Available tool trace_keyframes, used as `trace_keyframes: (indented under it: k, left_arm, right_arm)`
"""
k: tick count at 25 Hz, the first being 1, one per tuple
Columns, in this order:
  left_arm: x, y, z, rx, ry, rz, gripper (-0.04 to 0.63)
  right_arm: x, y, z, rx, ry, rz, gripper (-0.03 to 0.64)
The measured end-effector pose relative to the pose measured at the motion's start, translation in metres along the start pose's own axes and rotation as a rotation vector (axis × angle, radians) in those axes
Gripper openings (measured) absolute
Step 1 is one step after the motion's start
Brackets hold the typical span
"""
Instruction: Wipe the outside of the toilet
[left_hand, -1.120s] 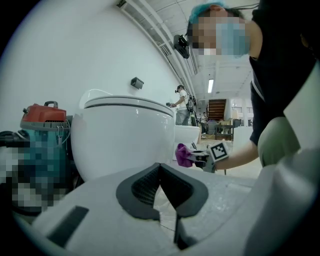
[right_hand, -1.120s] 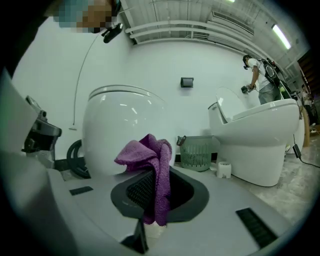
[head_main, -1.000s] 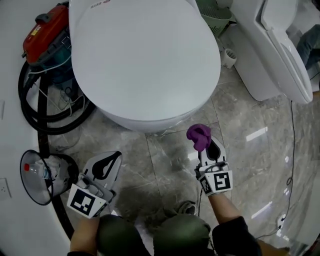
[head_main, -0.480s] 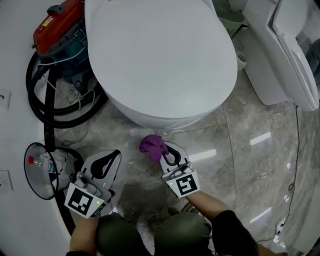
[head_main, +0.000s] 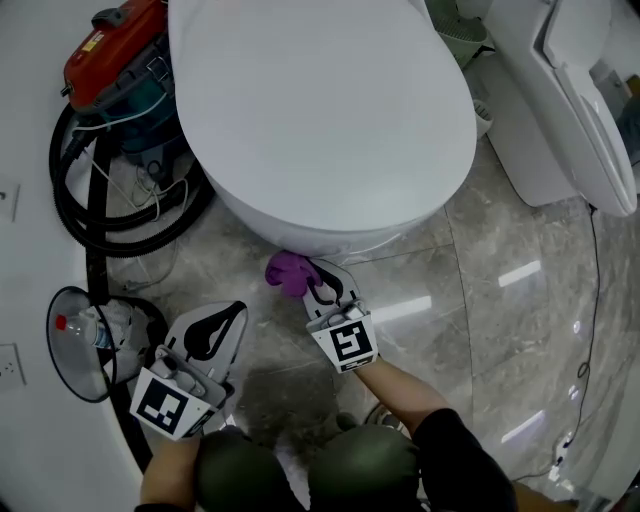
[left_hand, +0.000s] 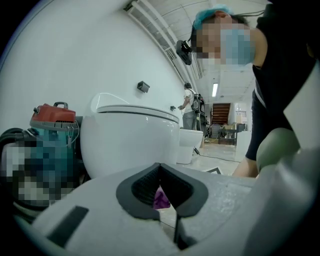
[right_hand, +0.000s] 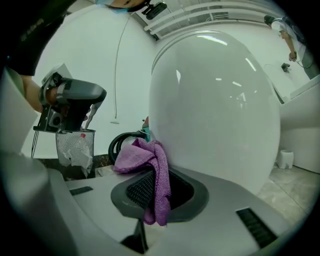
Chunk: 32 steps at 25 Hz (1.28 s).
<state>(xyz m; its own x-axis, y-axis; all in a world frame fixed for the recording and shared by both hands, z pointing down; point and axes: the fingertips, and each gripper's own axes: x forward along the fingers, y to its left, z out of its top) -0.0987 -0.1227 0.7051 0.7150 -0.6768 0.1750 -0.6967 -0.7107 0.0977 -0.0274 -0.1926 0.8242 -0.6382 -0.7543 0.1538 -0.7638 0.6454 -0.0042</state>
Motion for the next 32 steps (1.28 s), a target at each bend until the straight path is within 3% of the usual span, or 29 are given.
trace_keyframes:
  k: [6,14,23,27,32]
  left_arm:
    - [0.014,-0.009,-0.007,-0.001,0.018,-0.028,0.001]
    - [0.03,-0.018,-0.016,0.016,0.053,-0.038,0.002]
    - [0.042,-0.028,-0.021,0.033,0.08,-0.065,0.002]
    - [0.043,-0.027,-0.022,0.039,0.087,-0.066,0.002]
    - [0.041,-0.011,-0.02,0.034,0.057,-0.031,0.002]
  right_arm:
    - [-0.047,-0.044,-0.009,0.025,0.031,-0.085,0.046]
    - [-0.084,-0.124,-0.033,0.052,0.085,-0.273,0.046]
    - [-0.086,-0.223,-0.048,0.201,0.12,-0.507,0.046]
    - [-0.082,-0.241,-0.051,0.234,0.148,-0.553,0.044]
    - [-0.093,-0.228,-0.055,0.297,0.168,-0.548,0.044]
